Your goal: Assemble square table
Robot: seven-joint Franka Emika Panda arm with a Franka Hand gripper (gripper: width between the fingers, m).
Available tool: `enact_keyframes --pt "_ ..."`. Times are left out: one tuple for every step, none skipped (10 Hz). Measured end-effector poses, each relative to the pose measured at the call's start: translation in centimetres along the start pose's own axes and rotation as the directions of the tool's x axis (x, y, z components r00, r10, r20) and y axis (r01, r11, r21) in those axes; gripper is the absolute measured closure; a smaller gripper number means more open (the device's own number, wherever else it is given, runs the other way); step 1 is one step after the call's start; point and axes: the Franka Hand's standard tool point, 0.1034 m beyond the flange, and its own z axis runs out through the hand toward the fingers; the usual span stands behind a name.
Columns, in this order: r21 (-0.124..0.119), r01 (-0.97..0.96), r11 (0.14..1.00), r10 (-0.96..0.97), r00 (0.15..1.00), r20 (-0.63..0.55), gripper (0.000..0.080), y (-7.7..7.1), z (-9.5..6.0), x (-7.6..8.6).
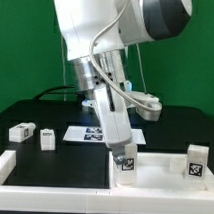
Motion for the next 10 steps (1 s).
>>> enact_keyframes --pt "-0.004 0.027 1.0 -0.027 1.0 -0.003 0.05 0.0 0.1 -0.1" --pt "-0.019 0.134 0.991 -0.134 0.991 -0.018 0.0299 0.1 0.2 -0.4" --pt "-0.037 0.29 0.956 -0.291 0.956 -0.03 0.0299 -0.1 0.2 -0.7" --pt "-0.056 0.411 0.91 -0.414 0.909 -0.049 0.0182 -0.3 0.0 -1.2" --pt "-0.054 0.461 0.886 -0.464 0.884 -0.057 0.016 -0.3 -0.1 -1.8" --pt "-0.059 0.523 0.85 -0.526 0.849 -0.053 0.016 -0.2 0.0 -1.6" --pt "-0.077 0.612 0.787 -0.616 0.786 -0.055 0.0151 -0.3 0.0 -1.7" --pt "-0.113 0.735 0.669 -0.743 0.666 -0.067 0.0151 -0.5 0.0 -2.3" --pt "-0.144 0.851 0.505 -0.863 0.5 -0.069 0.0151 -0.8 -0.1 -2.8" --pt "-0.157 0.925 0.345 -0.939 0.339 -0.065 0.0151 -0.8 0.1 -2.5"
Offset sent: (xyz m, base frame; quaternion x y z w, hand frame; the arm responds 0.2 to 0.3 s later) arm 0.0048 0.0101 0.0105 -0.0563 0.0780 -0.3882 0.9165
